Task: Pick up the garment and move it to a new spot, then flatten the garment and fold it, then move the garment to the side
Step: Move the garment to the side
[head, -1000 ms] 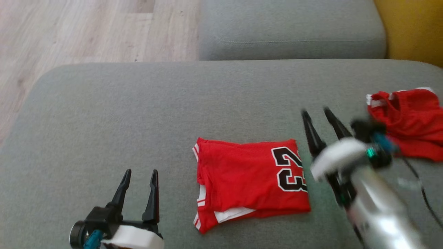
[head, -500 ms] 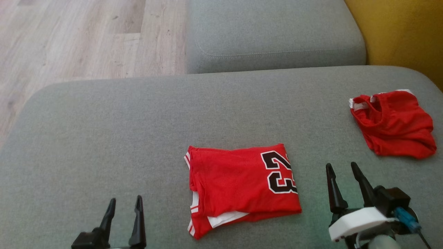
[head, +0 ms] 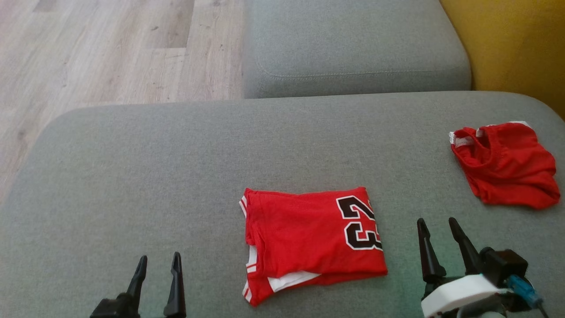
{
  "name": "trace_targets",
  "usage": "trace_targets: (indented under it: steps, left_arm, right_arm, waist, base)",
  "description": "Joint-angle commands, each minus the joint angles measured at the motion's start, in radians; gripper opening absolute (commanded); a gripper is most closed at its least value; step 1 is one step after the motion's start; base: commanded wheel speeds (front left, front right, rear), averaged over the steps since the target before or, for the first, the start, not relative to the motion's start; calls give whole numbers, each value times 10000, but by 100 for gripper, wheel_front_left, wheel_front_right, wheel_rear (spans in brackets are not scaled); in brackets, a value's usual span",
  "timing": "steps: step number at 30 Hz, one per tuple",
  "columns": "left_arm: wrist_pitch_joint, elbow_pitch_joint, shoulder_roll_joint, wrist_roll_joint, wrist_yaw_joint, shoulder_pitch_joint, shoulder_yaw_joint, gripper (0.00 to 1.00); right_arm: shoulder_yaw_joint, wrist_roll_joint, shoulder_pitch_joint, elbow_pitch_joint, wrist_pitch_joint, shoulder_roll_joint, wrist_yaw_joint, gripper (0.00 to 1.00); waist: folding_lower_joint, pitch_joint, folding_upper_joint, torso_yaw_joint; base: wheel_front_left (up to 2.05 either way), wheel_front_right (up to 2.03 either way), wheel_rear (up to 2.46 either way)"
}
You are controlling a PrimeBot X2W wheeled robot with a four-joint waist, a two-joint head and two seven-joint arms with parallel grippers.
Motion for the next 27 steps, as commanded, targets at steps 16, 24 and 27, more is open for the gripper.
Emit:
trace_targets:
  steps: [16,24,27]
  left_arm:
    - [-103,-266,134,108,-55,-439,199,100]
    - [-106,-211,52,161,-110,-573,85,100]
    - [-108,-186,22,177,-130,-623,49,100]
  right_arm:
    - [41,-143,-486,-252,819,-44,-7,100]
    - [-337,-423,-1515,182,2064,-43,-7,100]
    - [-444,-448,-1787,666,2474,-43,-7,100]
  waist:
    - [1,52,-1,371]
    - [1,350,-1,1021]
    - [1,519,-1,1342]
  base:
    - [0,0,0]
    - [0,0,0]
    - [0,0,0]
